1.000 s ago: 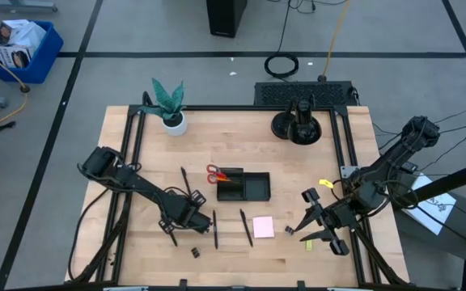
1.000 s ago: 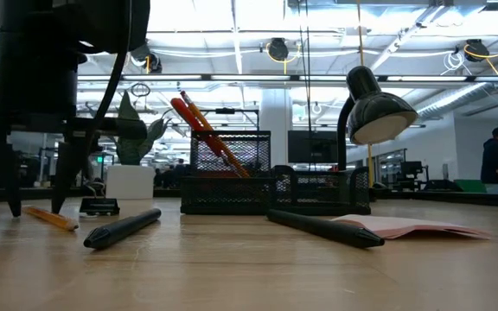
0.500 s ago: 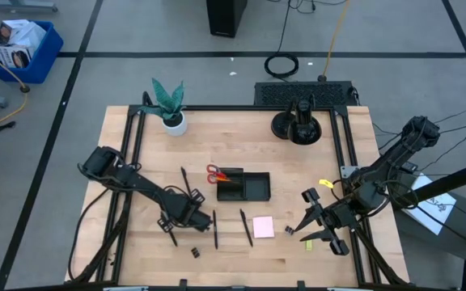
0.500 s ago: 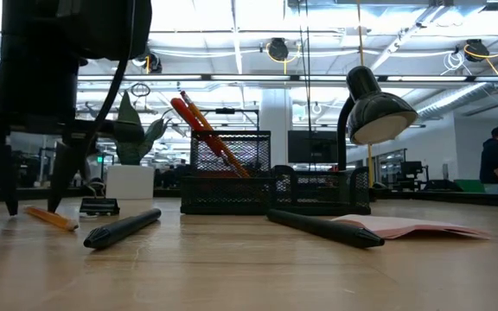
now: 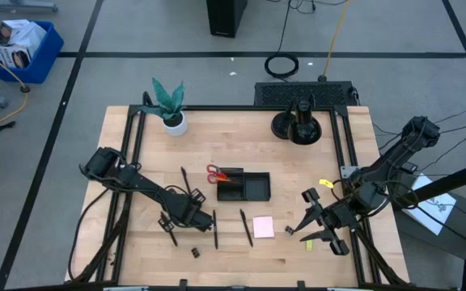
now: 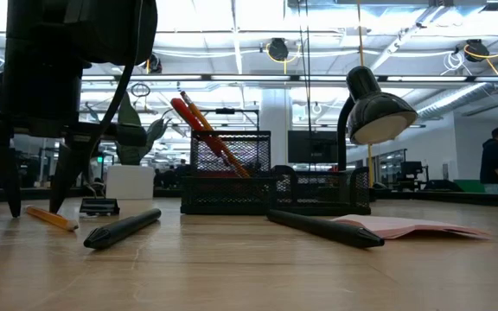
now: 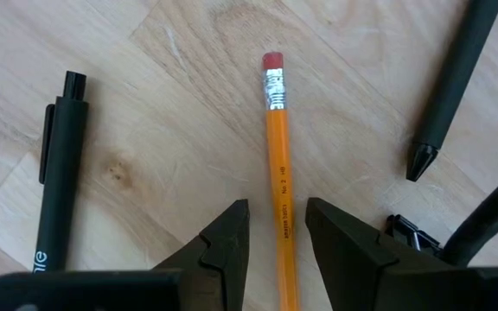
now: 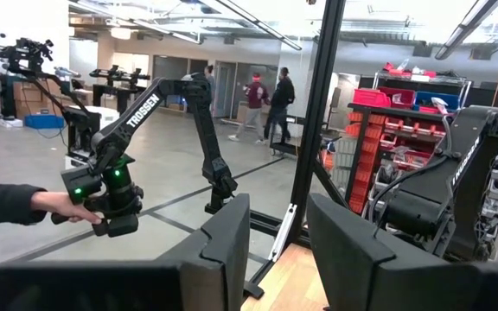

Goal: Pick and place office supplies into organizer
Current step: Put the orange pencil into the desk organizer

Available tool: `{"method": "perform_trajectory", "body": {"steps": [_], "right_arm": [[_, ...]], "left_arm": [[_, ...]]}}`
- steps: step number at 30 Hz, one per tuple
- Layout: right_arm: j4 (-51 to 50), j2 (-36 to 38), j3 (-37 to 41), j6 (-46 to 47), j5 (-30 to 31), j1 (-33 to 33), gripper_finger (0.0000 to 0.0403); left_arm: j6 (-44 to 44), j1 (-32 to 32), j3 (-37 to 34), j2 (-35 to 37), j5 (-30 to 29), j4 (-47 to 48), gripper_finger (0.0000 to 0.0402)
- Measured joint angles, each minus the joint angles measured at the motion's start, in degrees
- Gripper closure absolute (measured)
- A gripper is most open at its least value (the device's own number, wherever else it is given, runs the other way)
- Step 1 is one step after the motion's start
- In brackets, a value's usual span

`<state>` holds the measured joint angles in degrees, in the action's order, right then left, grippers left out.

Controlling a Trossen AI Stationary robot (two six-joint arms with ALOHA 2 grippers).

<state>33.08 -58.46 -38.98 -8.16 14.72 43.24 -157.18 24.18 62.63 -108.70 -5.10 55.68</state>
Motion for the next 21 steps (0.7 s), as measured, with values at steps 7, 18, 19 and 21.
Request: {"method": "perform_trajectory", "body": {"steps": [7, 18, 19, 21], "right_arm": [[0.0, 0.0, 0.0, 0.0, 0.0, 0.0, 0.0291], [0.0, 0.0, 0.0, 0.0, 0.0, 0.0, 0.0291], [0.0, 0.0, 0.0, 0.0, 0.0, 0.0, 0.0291], [0.0, 0.0, 0.0, 0.0, 0.0, 0.0, 0.0291]], "left_arm": [[0.4, 0.0, -0.1, -0.1, 0.2, 0.1, 0.0275], [0.9, -0.1, -0.1, -0.1, 0.4, 0.2, 0.0275], [1.0, -0.1, -0.1, -0.1, 0.4, 0.2, 0.0275], [1.0, -0.1, -0.1, -0.1, 0.4, 0.2, 0.0275]]}}
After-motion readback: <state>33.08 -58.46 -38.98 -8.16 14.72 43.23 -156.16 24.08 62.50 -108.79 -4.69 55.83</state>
